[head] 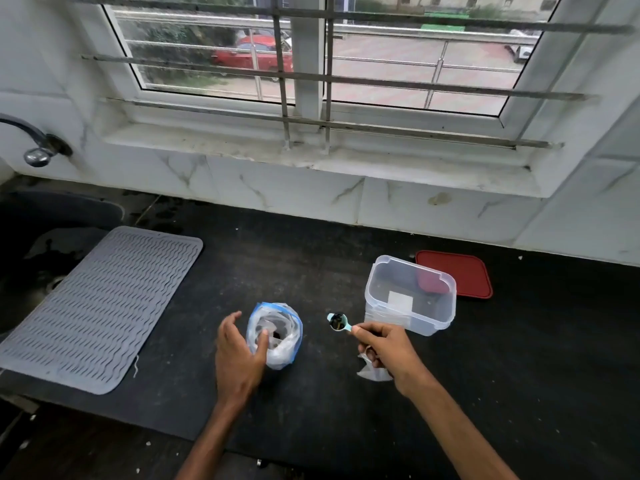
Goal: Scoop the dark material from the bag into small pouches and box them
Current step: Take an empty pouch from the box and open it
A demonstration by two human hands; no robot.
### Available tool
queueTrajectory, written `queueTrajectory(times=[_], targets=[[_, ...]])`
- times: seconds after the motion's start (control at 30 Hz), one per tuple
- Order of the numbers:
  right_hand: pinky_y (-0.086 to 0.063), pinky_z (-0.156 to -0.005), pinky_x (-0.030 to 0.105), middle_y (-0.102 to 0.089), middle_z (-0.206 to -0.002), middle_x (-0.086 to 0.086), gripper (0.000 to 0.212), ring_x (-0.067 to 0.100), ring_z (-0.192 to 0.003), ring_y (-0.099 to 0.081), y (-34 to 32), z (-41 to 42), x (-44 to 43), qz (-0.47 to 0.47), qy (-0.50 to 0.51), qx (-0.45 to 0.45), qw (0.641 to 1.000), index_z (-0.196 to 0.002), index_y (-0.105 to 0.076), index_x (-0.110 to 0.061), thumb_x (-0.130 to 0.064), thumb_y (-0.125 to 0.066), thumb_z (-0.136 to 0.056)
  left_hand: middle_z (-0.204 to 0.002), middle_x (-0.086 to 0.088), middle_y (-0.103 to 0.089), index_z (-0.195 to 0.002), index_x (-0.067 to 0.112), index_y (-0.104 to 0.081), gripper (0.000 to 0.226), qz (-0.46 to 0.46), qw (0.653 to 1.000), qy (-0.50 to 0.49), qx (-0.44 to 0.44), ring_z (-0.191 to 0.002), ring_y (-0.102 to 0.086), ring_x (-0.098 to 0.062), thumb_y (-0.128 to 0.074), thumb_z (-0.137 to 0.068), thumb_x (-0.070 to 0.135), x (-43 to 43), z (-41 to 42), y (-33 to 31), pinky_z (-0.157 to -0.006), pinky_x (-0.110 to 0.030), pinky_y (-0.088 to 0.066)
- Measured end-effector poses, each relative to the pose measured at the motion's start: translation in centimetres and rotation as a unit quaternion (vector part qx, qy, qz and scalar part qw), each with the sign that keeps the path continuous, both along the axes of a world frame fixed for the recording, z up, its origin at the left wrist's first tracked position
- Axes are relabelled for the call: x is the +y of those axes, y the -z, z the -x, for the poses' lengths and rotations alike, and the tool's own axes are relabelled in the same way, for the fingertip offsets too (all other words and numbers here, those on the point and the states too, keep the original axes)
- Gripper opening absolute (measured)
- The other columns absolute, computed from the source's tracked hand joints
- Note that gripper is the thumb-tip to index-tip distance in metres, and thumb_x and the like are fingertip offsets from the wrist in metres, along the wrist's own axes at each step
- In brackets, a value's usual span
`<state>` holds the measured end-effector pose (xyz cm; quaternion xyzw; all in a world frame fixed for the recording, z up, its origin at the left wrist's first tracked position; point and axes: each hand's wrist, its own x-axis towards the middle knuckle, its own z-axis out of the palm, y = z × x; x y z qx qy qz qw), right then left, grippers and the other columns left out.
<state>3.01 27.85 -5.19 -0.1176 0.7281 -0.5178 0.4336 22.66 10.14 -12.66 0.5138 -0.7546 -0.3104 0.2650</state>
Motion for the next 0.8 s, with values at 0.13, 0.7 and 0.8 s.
queueTrajectory(times=[0.13, 0.7, 0.8], targets=[[-0.047, -0.055, 0.021, -0.070, -0.074, 0.007, 0.010, 0.012, -0.060, -0.055, -0.1, 1.8, 2.6, -0.009, 0.012, 0.011, 1.000, -0.091, -0.077, -0.016, -0.022, -0.069, -0.091, -0.131, -0.005, -0.053, -0.128, 0.010, -0.051, 0.053, 0.120, 0.987, 0.048, 0.098, -0.123, -0.050, -0.021, -0.065, -0.083, 0.034, 3.4, 2.9, -2.6, -0.107, -0.031, -0.037], [-0.057, -0.069, 0.027, -0.073, -0.070, -0.010, 0.008, 0.002, -0.064, -0.067, 2.4, 5.1, 7.4, -0.120, -0.110, 0.268, 0.949, -0.083, -0.077, -0.028, -0.032, -0.070, -0.085, -0.114, 0.015, -0.052, -0.121, 0.028, -0.055, 0.056, -0.140, 0.973, 0.179, 0.037, -0.108, -0.053, -0.001, -0.082, -0.072, 0.034, 16.0, 12.1, 2.2, -0.086, -0.012, -0.042], [-0.052, -0.072, 0.027, -0.073, -0.086, -0.013, 0.012, 0.007, -0.082, -0.066, 3.0, 4.7, 7.3, -0.153, -0.168, 0.437, 0.870, -0.092, -0.074, -0.031, -0.038, -0.066, -0.086, -0.112, 0.015, -0.055, -0.114, 0.034, -0.055, 0.046, -0.130, 0.975, 0.165, 0.073, -0.106, -0.056, -0.002, -0.080, -0.076, 0.032, 16.4, 12.2, 2.4, -0.089, -0.023, -0.049]])
